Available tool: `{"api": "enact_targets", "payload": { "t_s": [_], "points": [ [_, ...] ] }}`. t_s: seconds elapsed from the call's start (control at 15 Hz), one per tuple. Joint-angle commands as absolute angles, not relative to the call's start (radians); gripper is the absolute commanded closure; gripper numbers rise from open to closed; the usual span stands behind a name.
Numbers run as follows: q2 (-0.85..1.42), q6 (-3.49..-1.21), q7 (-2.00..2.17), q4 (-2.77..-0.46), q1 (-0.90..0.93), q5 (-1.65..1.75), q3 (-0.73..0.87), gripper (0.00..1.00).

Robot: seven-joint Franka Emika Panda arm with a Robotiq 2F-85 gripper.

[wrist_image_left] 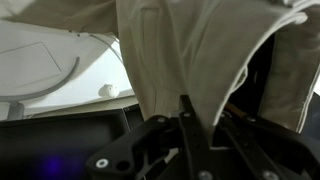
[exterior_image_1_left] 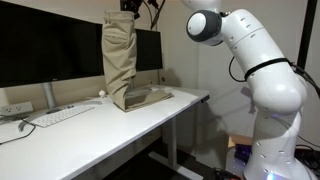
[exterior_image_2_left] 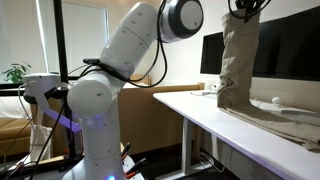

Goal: Fold the trousers on the table

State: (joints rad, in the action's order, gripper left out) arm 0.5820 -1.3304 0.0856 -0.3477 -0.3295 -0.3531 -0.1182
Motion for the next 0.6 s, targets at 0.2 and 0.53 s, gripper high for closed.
{"api": "enact_targets", "payload": {
  "t_s": [0.2,0.53],
  "points": [
    [0.597,-1.310,0.080,-0.374,-0.503,-0.475,-0.158,0.94],
    [0.649,-1.296,0.064,-0.380,-0.566,-0.461,-0.140,0.95]
  ]
}}
